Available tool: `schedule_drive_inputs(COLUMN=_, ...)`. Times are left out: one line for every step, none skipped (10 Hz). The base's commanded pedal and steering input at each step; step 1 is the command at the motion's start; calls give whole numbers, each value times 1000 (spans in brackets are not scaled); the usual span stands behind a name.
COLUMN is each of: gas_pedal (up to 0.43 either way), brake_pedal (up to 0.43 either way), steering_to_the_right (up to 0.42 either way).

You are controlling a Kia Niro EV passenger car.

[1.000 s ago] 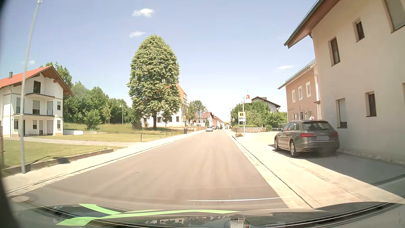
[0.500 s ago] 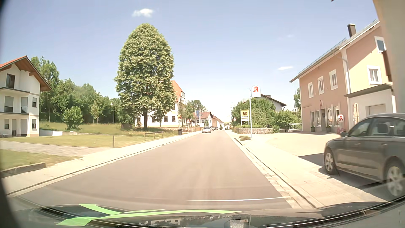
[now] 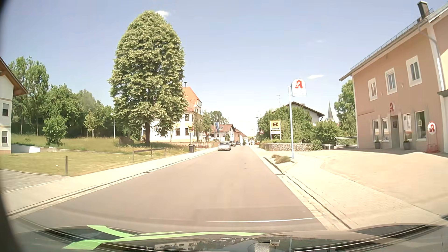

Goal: Follow the waypoints while adhering to traffic rules and regulations

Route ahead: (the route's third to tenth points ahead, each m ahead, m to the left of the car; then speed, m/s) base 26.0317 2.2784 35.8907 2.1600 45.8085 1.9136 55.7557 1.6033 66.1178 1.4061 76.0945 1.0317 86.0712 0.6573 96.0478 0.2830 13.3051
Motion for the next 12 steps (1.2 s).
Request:
schedule_drive_inputs(gas_pedal=169, brake_pedal=0, steering_to_the_right=-3)
schedule_drive_inputs(gas_pedal=169, brake_pedal=0, steering_to_the_right=-3)
schedule_drive_inputs(gas_pedal=169, brake_pedal=0, steering_to_the_right=-3)
schedule_drive_inputs(gas_pedal=169, brake_pedal=0, steering_to_the_right=-3)
schedule_drive_inputs(gas_pedal=169, brake_pedal=0, steering_to_the_right=-4)
schedule_drive_inputs(gas_pedal=157, brake_pedal=0, steering_to_the_right=-4)
schedule_drive_inputs(gas_pedal=138, brake_pedal=0, steering_to_the_right=-4)
schedule_drive_inputs(gas_pedal=138, brake_pedal=0, steering_to_the_right=-3)
schedule_drive_inputs(gas_pedal=138, brake_pedal=0, steering_to_the_right=-1)
schedule_drive_inputs(gas_pedal=138, brake_pedal=0, steering_to_the_right=0)
schedule_drive_inputs(gas_pedal=150, brake_pedal=0, steering_to_the_right=0)
schedule_drive_inputs(gas_pedal=150, brake_pedal=0, steering_to_the_right=1)
